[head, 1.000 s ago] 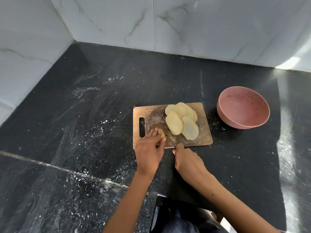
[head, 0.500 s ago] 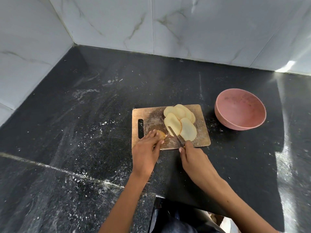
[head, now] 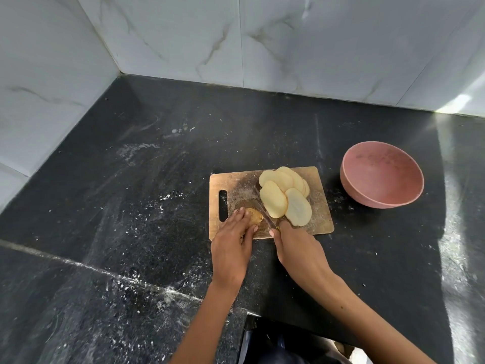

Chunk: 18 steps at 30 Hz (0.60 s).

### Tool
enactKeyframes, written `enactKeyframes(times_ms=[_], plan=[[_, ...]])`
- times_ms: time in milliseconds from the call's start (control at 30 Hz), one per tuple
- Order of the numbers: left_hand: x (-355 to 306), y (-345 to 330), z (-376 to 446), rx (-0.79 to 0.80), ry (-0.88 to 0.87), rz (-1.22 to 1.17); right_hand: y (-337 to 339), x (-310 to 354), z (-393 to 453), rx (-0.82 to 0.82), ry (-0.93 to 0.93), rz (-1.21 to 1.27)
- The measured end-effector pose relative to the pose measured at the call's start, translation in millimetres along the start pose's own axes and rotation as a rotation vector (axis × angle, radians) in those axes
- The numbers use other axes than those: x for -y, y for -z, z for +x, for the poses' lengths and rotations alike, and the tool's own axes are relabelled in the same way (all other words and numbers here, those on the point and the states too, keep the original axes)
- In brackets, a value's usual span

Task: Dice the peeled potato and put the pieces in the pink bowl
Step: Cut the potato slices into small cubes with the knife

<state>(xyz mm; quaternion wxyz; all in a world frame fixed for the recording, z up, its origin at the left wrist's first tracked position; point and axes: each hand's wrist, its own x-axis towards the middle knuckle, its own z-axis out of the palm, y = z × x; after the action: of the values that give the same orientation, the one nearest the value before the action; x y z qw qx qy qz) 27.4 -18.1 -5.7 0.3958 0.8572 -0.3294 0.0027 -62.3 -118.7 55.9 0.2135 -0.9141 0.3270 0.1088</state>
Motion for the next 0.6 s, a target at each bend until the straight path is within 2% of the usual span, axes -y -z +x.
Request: enactKeyframes(times_ms=[600], plan=[[8,-10,0,-0.014,-0.030,0.014,-7,15,26,0.050,0.073,-0.102]])
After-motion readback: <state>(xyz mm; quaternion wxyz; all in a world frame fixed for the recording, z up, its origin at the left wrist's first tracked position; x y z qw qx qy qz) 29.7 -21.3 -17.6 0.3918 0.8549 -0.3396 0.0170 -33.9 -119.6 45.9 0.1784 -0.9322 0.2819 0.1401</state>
